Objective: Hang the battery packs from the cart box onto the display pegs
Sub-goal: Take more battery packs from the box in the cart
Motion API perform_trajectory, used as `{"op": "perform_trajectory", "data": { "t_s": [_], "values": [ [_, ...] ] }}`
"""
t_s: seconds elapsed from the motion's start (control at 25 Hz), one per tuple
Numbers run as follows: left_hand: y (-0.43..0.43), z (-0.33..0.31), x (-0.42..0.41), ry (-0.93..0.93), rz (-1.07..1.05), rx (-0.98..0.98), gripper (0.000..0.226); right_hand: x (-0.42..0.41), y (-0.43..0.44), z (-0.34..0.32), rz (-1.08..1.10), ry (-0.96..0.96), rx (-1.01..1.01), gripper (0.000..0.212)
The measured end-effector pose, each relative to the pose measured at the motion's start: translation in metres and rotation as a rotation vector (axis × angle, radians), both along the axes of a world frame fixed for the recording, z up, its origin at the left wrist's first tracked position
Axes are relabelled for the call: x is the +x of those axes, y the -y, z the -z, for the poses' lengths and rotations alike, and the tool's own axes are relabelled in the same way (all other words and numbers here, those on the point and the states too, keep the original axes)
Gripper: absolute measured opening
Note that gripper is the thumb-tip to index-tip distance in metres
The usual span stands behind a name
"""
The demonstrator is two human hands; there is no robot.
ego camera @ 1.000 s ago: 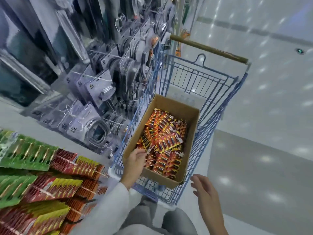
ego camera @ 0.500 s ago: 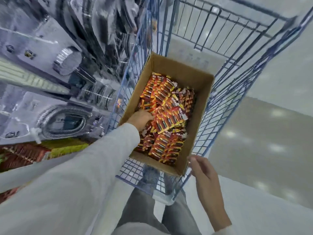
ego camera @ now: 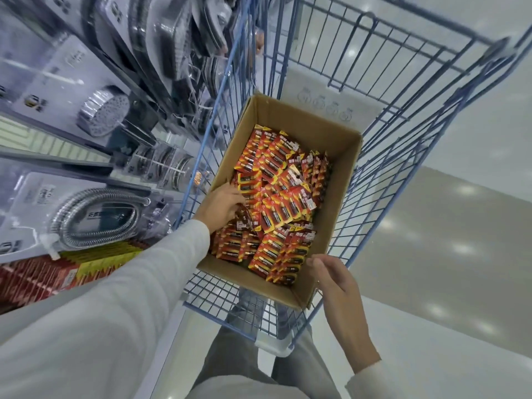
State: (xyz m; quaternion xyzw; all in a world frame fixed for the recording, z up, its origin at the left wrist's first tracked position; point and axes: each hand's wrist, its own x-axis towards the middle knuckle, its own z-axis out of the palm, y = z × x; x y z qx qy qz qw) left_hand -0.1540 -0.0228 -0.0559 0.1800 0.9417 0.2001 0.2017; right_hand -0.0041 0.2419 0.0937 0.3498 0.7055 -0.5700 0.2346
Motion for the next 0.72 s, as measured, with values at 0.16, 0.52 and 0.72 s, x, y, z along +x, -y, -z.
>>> {"op": "perform_trajectory", "data": {
  "t_s": [0.16,0.52,0.72],
  "values": [
    [-0.001,-0.052,0.042,0.165,-0.617,0.395,0.015,-0.022,0.011,0.0,-0.024,0.048,-0.008,0.019],
    [0.002,-0.128,0.139,0.502,-1.605,1.029,0.022,-0.08,0.071,0.08,0.17,0.396,-0.397,0.042],
    [0.02,-0.134,0.164,0.502,-1.661,0.974,0.029,-0.097,0.127,0.122,0.542,0.632,-0.581,0.055]
  ]
}}
